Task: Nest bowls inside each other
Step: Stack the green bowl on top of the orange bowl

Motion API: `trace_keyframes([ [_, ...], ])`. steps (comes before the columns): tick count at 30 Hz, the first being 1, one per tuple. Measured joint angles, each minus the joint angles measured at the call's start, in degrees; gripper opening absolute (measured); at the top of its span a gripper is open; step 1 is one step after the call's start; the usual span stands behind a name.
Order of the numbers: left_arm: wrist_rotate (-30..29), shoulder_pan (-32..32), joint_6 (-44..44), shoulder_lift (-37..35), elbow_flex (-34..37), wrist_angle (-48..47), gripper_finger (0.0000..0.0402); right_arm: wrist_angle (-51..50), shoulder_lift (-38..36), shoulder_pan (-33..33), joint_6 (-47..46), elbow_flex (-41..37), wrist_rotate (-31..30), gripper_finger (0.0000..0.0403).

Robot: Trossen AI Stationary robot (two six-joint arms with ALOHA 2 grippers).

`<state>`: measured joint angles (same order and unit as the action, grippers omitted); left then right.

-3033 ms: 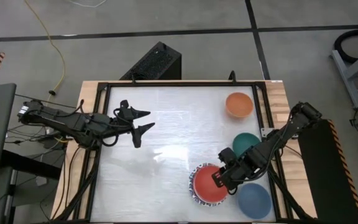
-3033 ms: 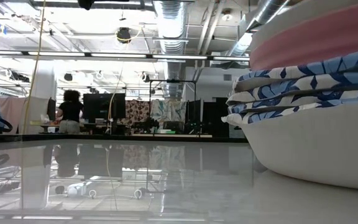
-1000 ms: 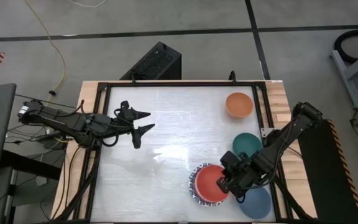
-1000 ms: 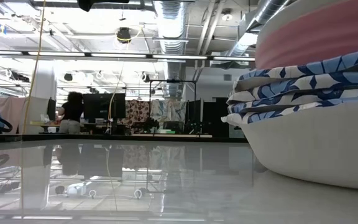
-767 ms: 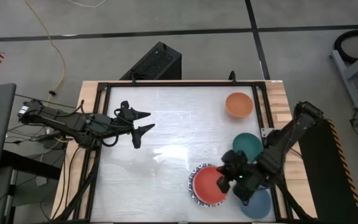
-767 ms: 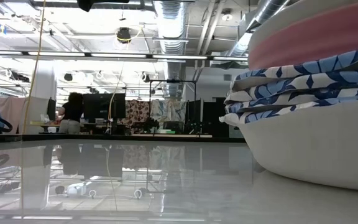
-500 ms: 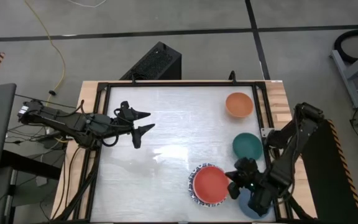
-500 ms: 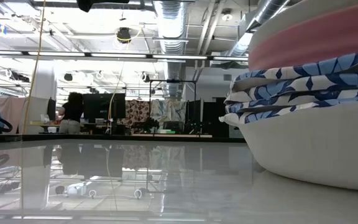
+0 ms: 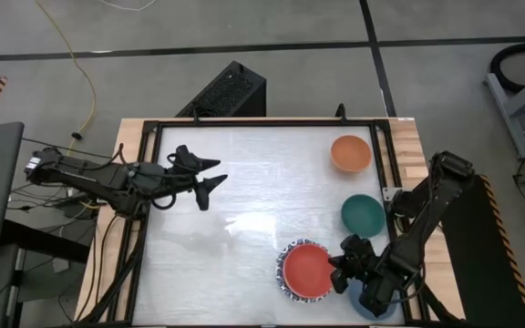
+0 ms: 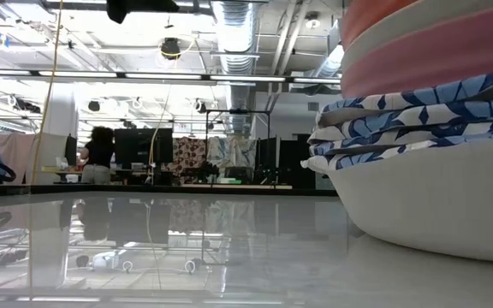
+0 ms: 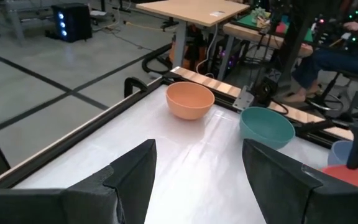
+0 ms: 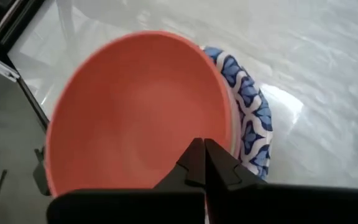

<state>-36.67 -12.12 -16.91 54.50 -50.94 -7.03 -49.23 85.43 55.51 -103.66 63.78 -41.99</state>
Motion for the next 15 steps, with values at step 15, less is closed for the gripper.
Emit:
trace_keyframes([
  [15, 1.74, 0.39, -4.4, 0.0, 0.0, -0.15, 0.0229, -38.95, -0.09, -6.54, 3.04, 12.56, 29.63, 0.0064],
])
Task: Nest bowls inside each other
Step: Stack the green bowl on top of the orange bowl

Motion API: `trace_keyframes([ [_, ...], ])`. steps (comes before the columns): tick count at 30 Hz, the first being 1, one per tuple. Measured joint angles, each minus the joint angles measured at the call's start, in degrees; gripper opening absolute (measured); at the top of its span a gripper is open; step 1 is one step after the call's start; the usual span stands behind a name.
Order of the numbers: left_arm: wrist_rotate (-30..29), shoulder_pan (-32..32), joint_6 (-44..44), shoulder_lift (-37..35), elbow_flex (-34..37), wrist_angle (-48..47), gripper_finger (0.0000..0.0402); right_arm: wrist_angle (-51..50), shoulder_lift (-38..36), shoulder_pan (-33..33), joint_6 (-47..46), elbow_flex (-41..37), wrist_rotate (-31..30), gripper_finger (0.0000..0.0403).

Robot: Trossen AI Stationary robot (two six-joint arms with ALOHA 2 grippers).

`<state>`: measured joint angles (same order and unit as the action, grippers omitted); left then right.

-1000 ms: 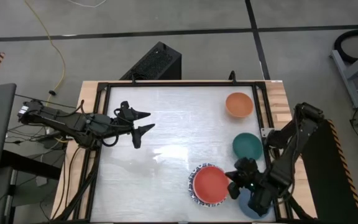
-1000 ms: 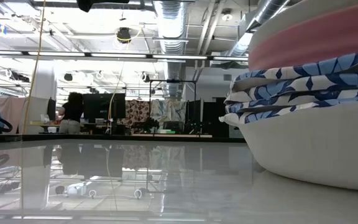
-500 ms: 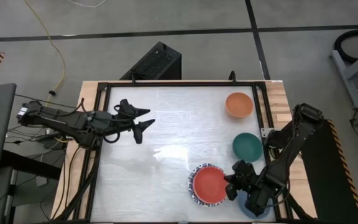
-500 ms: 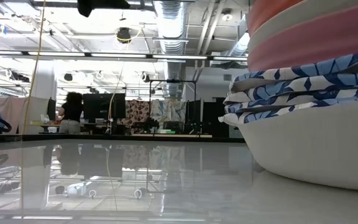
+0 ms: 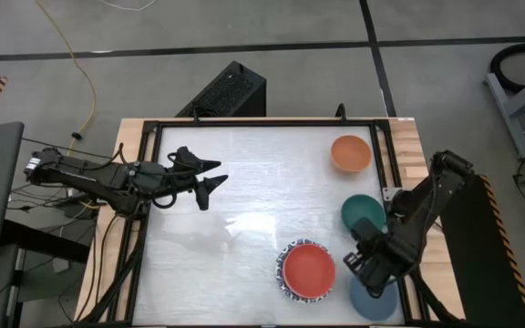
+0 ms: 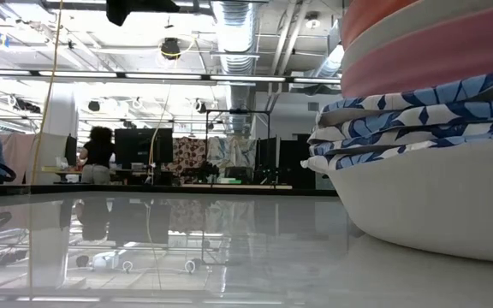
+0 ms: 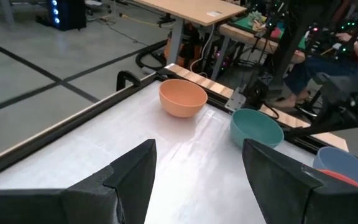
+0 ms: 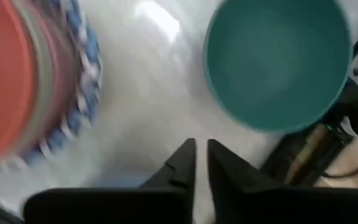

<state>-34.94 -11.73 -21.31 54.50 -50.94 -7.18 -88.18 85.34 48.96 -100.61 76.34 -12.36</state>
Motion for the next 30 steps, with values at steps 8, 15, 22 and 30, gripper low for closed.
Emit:
trace_keyframes([
  [8, 1.66, 0.0, -2.38, 0.0, 0.0, -2.72, 0.0229, -0.79, 0.15, -7.64, 13.1, -3.16, 4.31, 0.0202],
  [15, 1.73, 0.0, -2.99, -0.02, 0.0, -3.47, 0.0229, 2.45, 0.11, -12.84, 22.01, -7.87, 3.8, 0.023],
  [22, 3.23, 0.0, -3.01, -0.02, 0.0, -4.31, 0.0229, 9.02, -0.88, -15.33, 25.48, -14.96, 3.89, 0.0224],
  [30, 3.21, 0.0, -3.01, -0.02, 0.0, -4.68, 0.0229, 21.11, -6.84, -18.5, 25.63, -24.81, 5.03, 0.0221],
])
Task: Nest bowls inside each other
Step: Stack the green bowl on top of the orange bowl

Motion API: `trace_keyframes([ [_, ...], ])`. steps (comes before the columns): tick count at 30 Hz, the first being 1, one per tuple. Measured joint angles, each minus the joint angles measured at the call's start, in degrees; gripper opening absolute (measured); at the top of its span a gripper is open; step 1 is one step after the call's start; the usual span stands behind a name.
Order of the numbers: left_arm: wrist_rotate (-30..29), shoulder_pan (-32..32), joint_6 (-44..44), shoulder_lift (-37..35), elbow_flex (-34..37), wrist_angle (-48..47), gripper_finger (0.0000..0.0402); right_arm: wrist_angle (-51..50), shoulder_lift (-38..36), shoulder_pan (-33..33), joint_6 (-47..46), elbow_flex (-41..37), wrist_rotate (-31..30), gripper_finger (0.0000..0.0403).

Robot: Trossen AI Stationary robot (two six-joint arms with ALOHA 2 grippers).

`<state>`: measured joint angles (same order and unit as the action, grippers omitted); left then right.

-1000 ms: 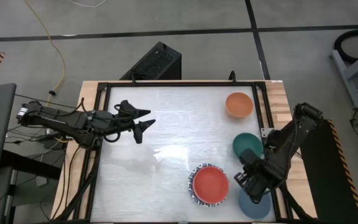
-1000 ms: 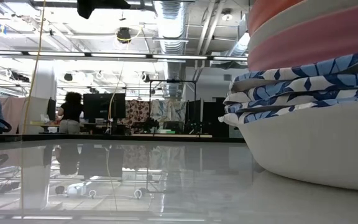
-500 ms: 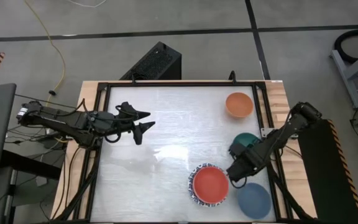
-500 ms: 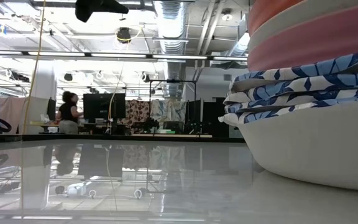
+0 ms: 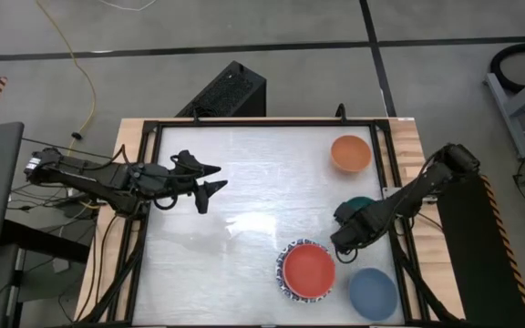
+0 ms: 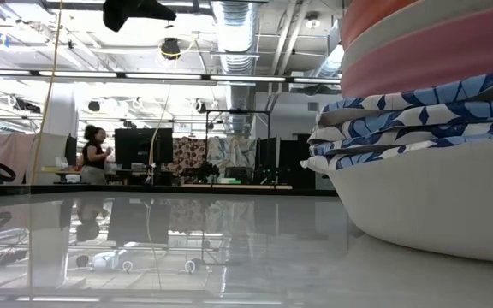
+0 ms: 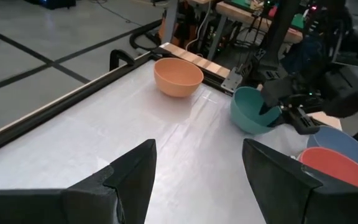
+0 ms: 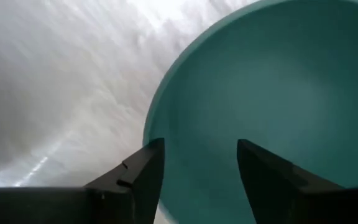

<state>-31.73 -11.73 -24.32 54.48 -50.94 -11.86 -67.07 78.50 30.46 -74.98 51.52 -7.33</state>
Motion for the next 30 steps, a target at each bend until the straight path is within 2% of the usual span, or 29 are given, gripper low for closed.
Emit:
trace_keyframes([
  [5, -0.02, 0.0, 0.02, 0.0, 0.0, -0.31, 0.0229, 1.21, -0.66, -2.06, -0.01, -1.7, 0.01, 0.0178],
  [8, -0.02, 0.0, 0.02, 0.0, 0.0, -0.38, 0.0229, 1.3, -0.68, -3.5, -0.06, -1.7, 0.0, 0.0115],
  [11, -0.04, 0.0, 0.02, 0.0, 0.0, -0.39, 0.0229, 1.34, -0.68, -4.95, 0.01, -1.7, -0.02, 0.0032],
  [13, -0.04, 0.0, 0.02, 0.0, 0.0, -0.37, 0.0229, 1.21, -0.66, -5.79, 0.01, -1.44, -0.03, 0.0014],
  [21, -0.08, 0.0, 0.04, 0.0, 0.0, -0.37, 0.0229, -0.41, -0.66, -7.67, 3.21, 5.07, -2.95, 0.0012],
  [27, -0.11, -0.02, 0.58, 0.0, 0.0, -0.37, 0.0229, -7.55, -0.69, -8.0, 0.14, 11.38, -4.5, 0.0088],
  [30, -0.13, -0.02, 1.2, 0.0, 0.0, -0.41, 0.0229, -6.56, -1.07, -7.31, -0.27, 13.05, -3.28, 0.0139],
])
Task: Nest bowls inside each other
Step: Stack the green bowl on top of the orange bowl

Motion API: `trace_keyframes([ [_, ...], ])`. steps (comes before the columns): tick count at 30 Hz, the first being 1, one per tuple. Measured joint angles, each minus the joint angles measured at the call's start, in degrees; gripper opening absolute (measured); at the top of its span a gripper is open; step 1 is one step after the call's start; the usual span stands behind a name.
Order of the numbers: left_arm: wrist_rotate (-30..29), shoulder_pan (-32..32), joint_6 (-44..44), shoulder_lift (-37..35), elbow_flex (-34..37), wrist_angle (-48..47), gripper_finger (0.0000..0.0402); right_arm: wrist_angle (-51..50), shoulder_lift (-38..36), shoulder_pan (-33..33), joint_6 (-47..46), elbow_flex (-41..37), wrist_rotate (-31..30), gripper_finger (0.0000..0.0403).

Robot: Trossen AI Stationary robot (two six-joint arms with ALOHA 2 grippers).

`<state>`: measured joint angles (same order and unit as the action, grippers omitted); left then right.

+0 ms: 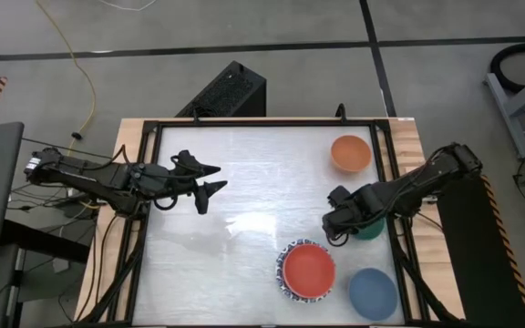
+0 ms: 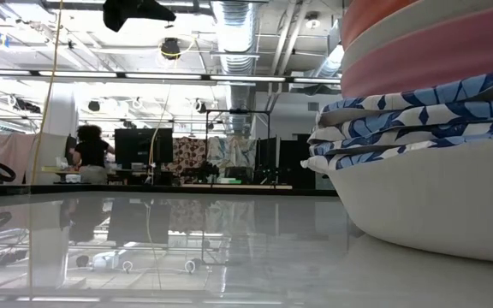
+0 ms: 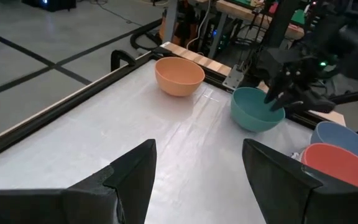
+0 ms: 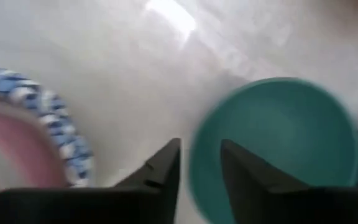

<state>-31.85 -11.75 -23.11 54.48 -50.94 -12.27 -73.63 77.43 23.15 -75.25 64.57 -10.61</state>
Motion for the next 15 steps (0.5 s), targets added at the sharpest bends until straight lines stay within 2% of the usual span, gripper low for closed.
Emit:
trace_keyframes([
  [4, 1.0, 0.0, -0.02, 0.0, 0.0, -0.3, 0.0229, 0.85, 1.02, 2.29, -2.13, -0.64, 0.27, 0.0203],
  [7, 2.62, 0.0, -0.09, 0.0, 0.0, -0.49, 0.0229, 1.45, 1.63, 3.47, -5.08, -2.87, 0.49, 0.0228],
  [15, 3.01, 0.0, -0.07, 0.0, 0.0, -0.84, 0.0229, 7.04, 1.68, 3.86, -8.32, -7.91, 1.73, 0.0224],
])
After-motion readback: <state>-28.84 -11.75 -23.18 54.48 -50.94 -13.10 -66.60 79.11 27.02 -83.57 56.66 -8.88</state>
